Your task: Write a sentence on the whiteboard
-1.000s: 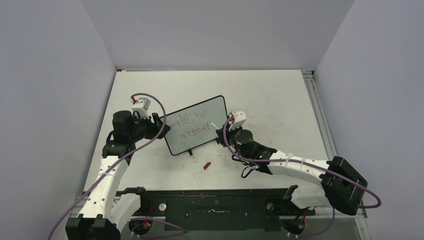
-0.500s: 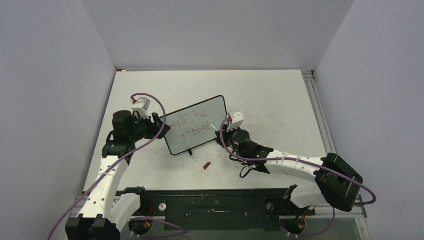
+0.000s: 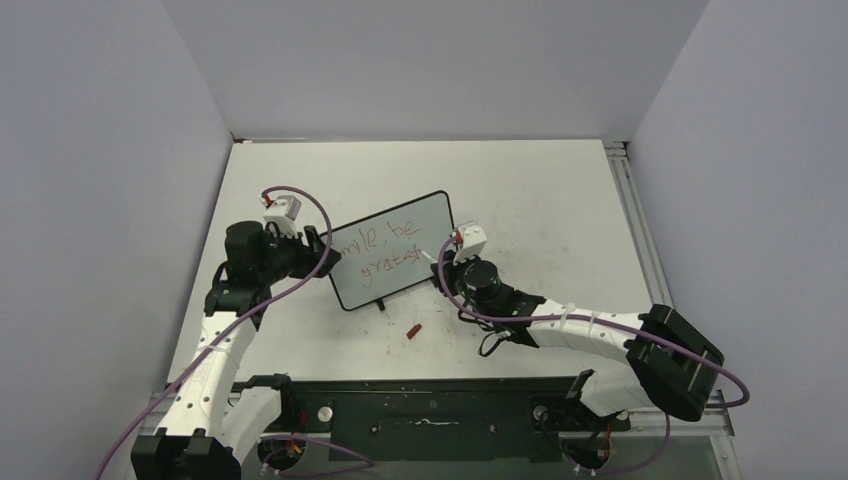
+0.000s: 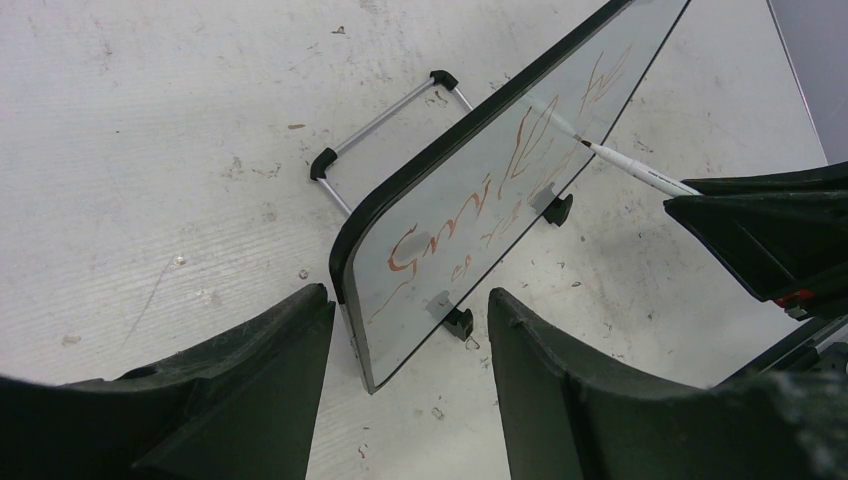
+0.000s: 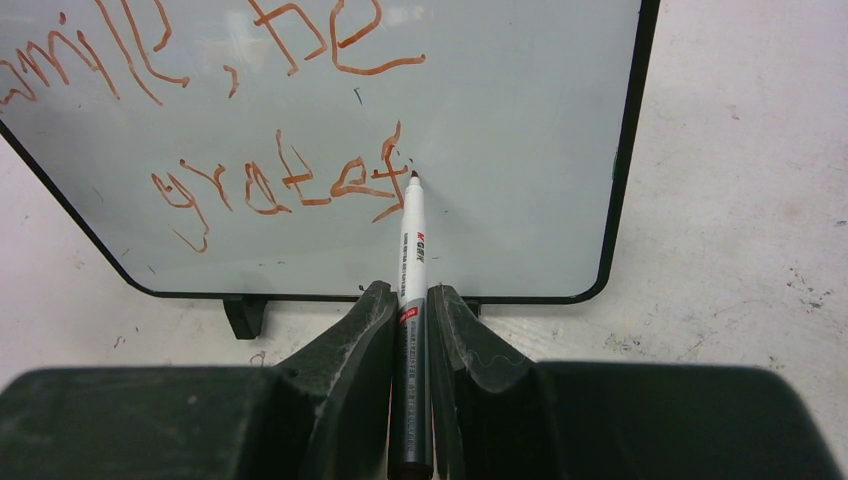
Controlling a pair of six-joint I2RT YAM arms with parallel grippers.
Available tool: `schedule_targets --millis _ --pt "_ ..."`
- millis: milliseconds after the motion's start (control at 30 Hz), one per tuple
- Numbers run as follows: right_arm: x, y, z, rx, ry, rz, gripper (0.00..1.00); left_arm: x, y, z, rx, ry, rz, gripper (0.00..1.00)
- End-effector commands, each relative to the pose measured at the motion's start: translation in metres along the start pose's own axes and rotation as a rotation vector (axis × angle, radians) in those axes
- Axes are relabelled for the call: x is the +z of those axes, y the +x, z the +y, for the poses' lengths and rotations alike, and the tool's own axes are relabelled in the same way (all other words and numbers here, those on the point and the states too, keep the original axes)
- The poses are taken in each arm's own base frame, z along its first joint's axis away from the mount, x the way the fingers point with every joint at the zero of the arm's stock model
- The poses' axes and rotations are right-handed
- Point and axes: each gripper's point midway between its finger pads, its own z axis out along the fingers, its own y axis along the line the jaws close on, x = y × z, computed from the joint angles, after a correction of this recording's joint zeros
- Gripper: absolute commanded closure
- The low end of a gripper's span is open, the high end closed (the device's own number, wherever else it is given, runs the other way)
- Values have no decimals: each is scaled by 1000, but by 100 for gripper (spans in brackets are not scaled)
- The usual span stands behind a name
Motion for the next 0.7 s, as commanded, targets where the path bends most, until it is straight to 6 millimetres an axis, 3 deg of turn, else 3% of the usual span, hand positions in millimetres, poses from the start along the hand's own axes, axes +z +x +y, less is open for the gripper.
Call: schedule_targets --millis 0,333,667 --pt "1 -1 -6 5 21 -25 95 -3 -18 -6 35 20 -52 44" --pt "-4 11 -13 9 44 1 95 -3 -17 -6 35 23 -51 44" --pt "-2 -6 -16 8 81 -43 95 -4 -18 -7 36 23 -53 44"
